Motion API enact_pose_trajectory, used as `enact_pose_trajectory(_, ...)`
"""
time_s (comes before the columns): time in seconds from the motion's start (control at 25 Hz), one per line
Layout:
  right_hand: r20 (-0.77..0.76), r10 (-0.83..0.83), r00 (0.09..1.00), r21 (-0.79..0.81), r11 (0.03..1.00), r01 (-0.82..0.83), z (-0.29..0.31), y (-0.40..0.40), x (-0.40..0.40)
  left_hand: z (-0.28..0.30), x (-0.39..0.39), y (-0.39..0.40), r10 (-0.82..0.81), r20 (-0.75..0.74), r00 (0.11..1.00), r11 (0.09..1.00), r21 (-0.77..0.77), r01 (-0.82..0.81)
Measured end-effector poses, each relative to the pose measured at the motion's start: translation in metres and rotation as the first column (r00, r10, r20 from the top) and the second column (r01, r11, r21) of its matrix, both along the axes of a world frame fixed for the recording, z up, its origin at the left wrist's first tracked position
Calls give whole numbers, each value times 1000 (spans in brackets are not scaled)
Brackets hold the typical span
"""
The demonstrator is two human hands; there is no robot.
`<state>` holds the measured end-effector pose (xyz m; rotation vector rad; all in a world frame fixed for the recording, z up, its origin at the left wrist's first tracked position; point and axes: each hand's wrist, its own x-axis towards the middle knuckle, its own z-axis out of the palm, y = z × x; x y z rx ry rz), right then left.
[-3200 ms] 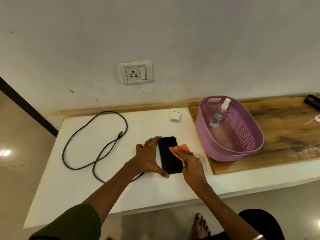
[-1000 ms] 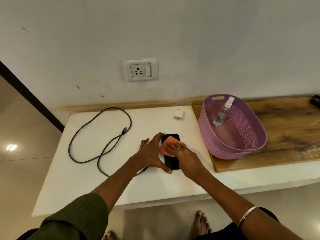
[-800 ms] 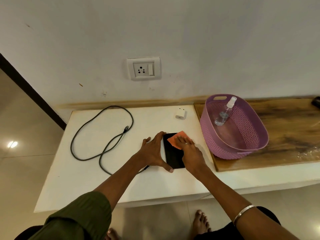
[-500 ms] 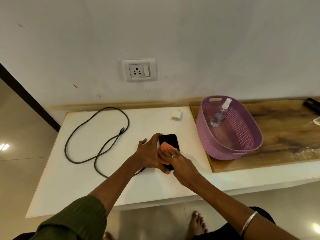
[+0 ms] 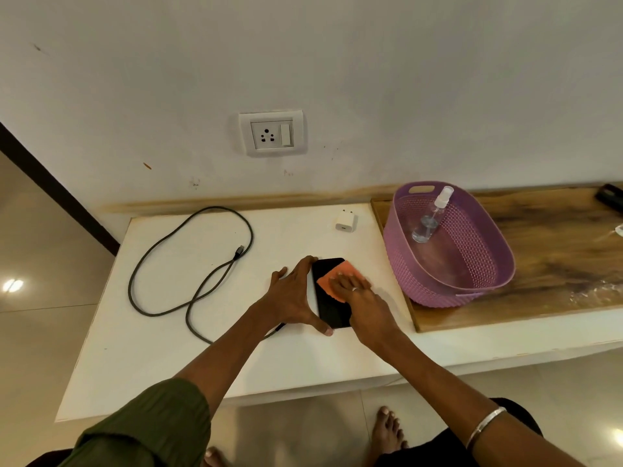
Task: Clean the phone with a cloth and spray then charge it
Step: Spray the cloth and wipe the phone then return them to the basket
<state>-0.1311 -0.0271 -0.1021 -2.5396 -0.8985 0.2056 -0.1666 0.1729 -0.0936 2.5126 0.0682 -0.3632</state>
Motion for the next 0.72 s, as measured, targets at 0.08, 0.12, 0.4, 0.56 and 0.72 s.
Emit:
enact_pose_trajectory(0.08, -13, 95, 995, 2, 995, -95, -11, 5, -16, 0, -1, -1, 3, -5, 1000, 1000, -16, -4)
enact_pose_trajectory(0.12, -49, 134, 990, -12, 991, -135, -15, 6, -21, 0, -1, -1, 11, -9, 1000, 1000, -24, -11)
enact_pose_trajectory(0.4, 48, 191, 980, -210, 962, -177, -14, -19, 14, -2, -1, 1, 11, -4, 1000, 1000, -9, -11)
enact_pose_trajectory(0.56, -14, -96, 995, -128, 987, 93, -9, -16, 1, -5, -1, 0, 22, 10, 1000, 1000, -12, -21)
enact_pose_trajectory(0.72, -84, 26, 996, -68, 997, -32, -19, -2, -33, -8, -1, 1, 34, 6, 999, 999, -40, -34)
